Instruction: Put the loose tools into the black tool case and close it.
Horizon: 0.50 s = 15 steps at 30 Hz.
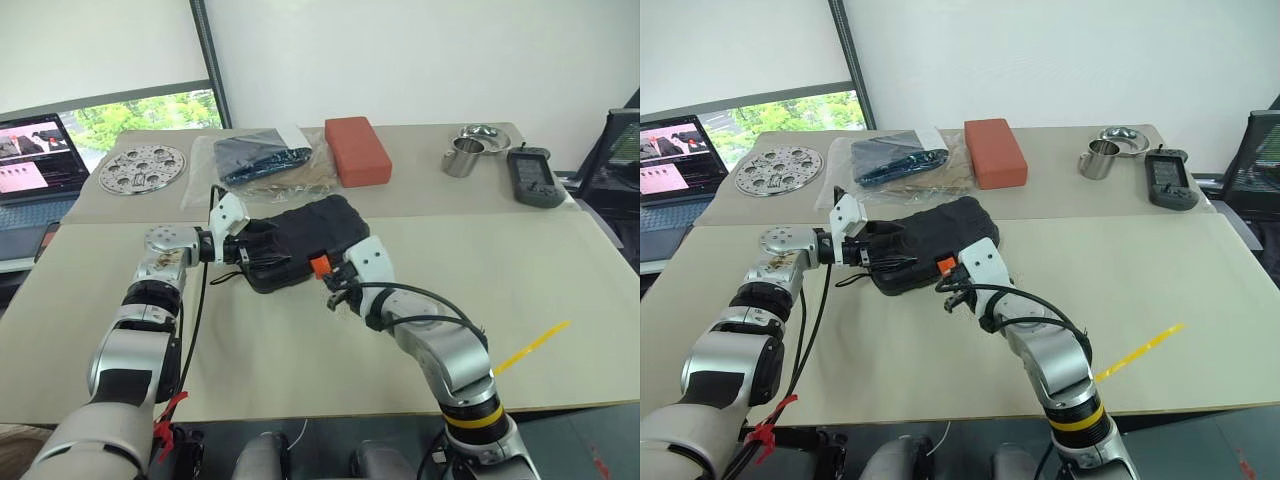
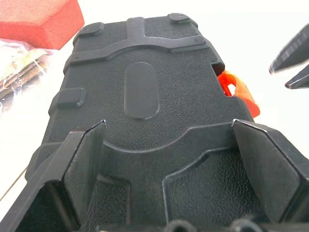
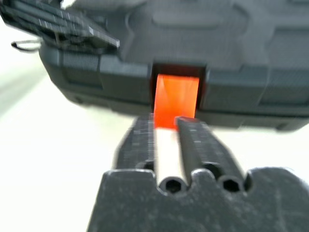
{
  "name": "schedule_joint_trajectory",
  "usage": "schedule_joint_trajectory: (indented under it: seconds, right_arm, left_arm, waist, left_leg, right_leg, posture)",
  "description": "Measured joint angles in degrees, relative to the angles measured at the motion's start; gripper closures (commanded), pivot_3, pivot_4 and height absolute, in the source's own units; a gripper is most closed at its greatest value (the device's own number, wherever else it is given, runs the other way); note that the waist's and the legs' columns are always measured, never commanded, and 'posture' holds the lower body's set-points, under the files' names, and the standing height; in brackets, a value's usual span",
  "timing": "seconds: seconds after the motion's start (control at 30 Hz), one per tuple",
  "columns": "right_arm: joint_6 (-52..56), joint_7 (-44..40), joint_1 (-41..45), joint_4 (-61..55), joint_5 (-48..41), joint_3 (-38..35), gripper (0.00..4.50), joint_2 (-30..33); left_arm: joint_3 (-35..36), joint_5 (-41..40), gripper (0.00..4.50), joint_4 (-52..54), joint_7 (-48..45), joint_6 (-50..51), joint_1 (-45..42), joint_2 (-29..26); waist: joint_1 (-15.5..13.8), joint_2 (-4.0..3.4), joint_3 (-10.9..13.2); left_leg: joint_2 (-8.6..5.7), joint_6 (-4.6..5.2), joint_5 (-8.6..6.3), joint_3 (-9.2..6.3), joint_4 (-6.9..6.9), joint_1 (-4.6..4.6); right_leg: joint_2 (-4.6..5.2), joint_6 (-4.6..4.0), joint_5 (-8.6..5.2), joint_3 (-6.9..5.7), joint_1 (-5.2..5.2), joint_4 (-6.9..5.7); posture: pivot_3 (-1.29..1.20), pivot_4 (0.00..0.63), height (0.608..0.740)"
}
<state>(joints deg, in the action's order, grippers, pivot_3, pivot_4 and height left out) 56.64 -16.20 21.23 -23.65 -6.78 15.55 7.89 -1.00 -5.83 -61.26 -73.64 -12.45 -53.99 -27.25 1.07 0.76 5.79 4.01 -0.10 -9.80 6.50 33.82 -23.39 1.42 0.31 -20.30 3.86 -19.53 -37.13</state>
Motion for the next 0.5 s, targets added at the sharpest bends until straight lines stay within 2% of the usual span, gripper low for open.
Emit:
schedule_joint_trajectory:
  seconds: [0.2, 0.5]
  right_arm:
    - [-1.26, 0.17, 0.47, 3.34, 0.12, 0.36, 4.45, -0.12]
    - [-6.12, 0.65, 6.14, 9.63, 1.36, 0.58, 4.45, -2.06]
  left_arm:
    - [0.01, -0.01, 0.0, 0.01, -0.02, 0.0, 0.02, -0.05]
    - [0.04, -0.01, 0.0, 0.03, -0.01, 0.0, 0.17, -0.13]
  waist:
    - [0.02, 0.0, 0.0]
    - [-0.02, 0.0, 0.0]
  left_leg:
    - [0.0, 0.0, 0.0, 0.0, 0.0, 0.0]
    - [0.0, 0.0, 0.0, 0.0, 0.0, 0.02]
  right_leg:
    - [0.0, 0.0, 0.0, 0.0, 0.0, 0.0]
    - [-0.01, 0.0, 0.0, 0.0, 0.0, -0.01]
  posture:
    - [0.0, 0.15, 0.74]
    - [0.0, 0.15, 0.74]
